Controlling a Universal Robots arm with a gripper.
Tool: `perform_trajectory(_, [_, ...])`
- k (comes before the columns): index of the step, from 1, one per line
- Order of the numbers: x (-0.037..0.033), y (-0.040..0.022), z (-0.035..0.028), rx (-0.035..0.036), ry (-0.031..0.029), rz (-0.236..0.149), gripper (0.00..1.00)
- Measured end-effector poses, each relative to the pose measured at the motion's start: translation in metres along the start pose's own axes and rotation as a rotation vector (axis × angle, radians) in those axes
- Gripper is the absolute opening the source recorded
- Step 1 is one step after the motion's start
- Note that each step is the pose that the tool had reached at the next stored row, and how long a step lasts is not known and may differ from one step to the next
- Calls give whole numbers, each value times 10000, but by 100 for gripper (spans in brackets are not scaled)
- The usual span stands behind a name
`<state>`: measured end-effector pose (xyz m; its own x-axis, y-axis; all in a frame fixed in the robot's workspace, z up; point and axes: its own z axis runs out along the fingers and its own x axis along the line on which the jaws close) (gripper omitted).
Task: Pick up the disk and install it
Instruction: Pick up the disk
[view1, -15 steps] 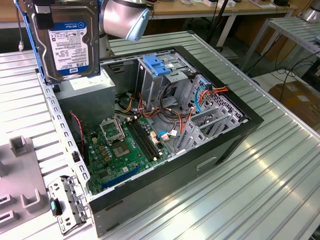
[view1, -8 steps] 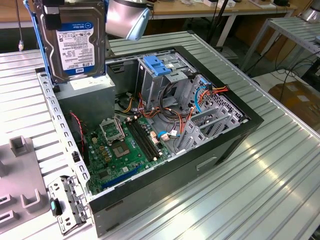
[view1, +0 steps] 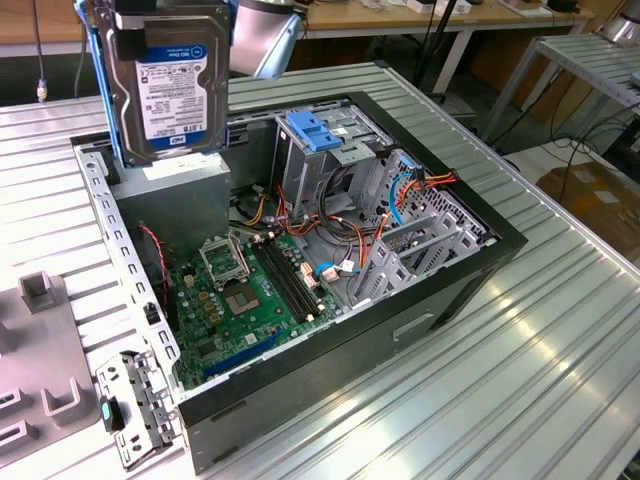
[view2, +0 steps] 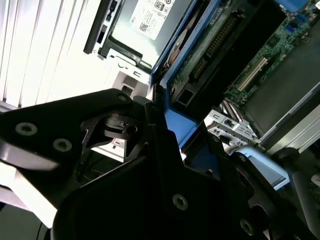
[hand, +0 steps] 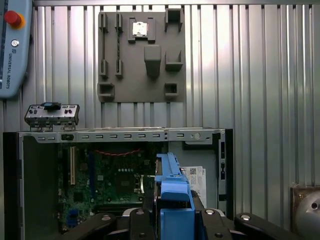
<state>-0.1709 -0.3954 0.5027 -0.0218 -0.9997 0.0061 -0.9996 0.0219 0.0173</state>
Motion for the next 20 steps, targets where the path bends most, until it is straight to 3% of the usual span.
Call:
perform_trajectory(11, [5,-341,-6,-7,0,27,37])
perform_trajectory(16, [4,-439,-8,-8,0,41,37])
perform_trajectory(20, [4,-446,-8,-8,0,42,37])
